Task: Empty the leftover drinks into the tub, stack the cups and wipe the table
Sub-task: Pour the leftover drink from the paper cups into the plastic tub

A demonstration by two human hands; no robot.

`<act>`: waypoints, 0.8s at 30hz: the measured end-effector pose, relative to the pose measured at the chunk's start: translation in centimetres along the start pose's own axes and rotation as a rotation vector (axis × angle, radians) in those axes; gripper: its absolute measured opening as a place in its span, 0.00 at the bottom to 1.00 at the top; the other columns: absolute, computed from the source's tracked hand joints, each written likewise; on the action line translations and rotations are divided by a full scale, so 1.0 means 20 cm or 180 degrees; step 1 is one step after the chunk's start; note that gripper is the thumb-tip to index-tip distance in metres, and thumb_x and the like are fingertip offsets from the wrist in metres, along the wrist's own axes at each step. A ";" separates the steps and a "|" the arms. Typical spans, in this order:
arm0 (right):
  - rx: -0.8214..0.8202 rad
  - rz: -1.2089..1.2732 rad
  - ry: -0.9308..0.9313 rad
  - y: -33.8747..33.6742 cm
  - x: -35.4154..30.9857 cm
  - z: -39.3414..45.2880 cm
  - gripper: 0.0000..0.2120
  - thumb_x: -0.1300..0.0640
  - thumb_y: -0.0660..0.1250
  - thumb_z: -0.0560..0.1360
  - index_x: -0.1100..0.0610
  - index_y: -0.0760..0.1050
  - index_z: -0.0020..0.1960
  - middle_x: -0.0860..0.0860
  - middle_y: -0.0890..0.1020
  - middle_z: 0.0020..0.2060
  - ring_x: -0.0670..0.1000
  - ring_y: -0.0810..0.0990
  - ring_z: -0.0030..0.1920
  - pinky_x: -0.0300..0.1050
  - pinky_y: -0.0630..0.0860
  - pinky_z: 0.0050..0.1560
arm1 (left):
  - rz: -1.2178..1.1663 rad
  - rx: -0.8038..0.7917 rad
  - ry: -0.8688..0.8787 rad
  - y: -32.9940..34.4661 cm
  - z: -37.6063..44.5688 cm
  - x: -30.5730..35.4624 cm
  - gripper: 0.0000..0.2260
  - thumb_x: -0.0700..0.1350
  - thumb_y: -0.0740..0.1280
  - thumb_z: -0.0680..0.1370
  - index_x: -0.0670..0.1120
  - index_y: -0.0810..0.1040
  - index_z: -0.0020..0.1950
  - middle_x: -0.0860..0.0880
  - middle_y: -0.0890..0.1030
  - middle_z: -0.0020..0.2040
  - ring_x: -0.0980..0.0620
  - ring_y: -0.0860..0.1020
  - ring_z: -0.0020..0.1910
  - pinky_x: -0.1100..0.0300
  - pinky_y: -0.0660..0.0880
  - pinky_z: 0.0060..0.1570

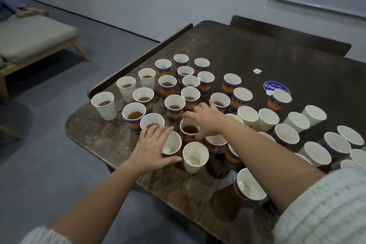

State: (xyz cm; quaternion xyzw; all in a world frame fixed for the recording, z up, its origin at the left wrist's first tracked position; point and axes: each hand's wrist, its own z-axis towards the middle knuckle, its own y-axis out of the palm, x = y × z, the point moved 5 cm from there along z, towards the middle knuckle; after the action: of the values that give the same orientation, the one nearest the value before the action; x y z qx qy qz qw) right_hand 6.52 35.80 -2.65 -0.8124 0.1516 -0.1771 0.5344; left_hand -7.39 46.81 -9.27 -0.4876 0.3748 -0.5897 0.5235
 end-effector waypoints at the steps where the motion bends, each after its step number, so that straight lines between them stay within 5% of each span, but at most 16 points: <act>1: 0.0060 0.0069 0.0017 -0.02 0.01 -0.01 0.36 0.44 0.71 0.72 0.45 0.58 0.74 0.56 0.68 0.69 0.59 0.61 0.72 0.69 0.48 0.73 | -0.0098 0.0150 0.0015 -0.02 0.00 0.01 0.41 0.76 0.49 0.72 0.46 0.70 0.71 0.47 0.76 0.64 0.49 0.64 0.64 0.49 0.62 0.63; 7: 0.0354 0.0428 0.0182 -0.20 0.08 -0.09 0.34 0.43 0.71 0.72 0.42 0.59 0.73 0.54 0.69 0.69 0.59 0.63 0.71 0.71 0.47 0.71 | -0.1083 0.0978 -0.0106 -0.20 0.15 0.09 0.37 0.71 0.58 0.73 0.43 0.72 0.67 0.46 0.77 0.60 0.52 0.70 0.59 0.59 0.65 0.60; 13: 0.0776 0.1052 0.0425 -0.36 0.22 -0.29 0.33 0.43 0.71 0.70 0.42 0.63 0.72 0.52 0.73 0.64 0.57 0.70 0.65 0.66 0.60 0.68 | -0.2139 0.0282 -0.0473 -0.17 0.33 0.25 0.47 0.68 0.75 0.59 0.52 0.62 0.72 0.53 0.70 0.66 0.56 0.69 0.64 0.56 0.72 0.63; 15: 0.0908 0.1207 0.0472 -0.38 0.28 -0.38 0.32 0.43 0.70 0.70 0.42 0.63 0.71 0.51 0.74 0.62 0.55 0.72 0.63 0.60 0.66 0.64 | -0.2467 0.0198 -0.0572 -0.15 0.39 0.33 0.45 0.64 0.78 0.61 0.53 0.62 0.72 0.57 0.71 0.65 0.57 0.71 0.64 0.57 0.74 0.62; 19: 0.1066 0.1499 0.0642 -0.36 0.46 -0.59 0.34 0.40 0.70 0.68 0.44 0.64 0.71 0.51 0.74 0.64 0.53 0.73 0.62 0.58 0.73 0.61 | -0.2872 0.0426 -0.0500 -0.16 0.53 0.60 0.33 0.47 0.78 0.68 0.47 0.67 0.69 0.56 0.75 0.57 0.57 0.75 0.57 0.76 0.71 0.48; 24: 0.1921 0.2392 0.1065 -0.29 0.71 -0.99 0.39 0.42 0.77 0.67 0.49 0.63 0.72 0.48 0.72 0.66 0.48 0.72 0.63 0.48 0.75 0.61 | -0.3143 0.0457 -0.0067 -0.20 0.70 1.01 0.26 0.45 0.76 0.71 0.53 0.67 0.64 0.60 0.75 0.54 0.61 0.76 0.53 0.73 0.75 0.50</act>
State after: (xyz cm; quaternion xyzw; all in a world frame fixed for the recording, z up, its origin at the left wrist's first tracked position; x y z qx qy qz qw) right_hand 10.73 15.71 11.66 -0.4717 0.4590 -0.1362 0.7404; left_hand 5.58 28.55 1.55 -0.5755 0.0523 -0.7865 0.2178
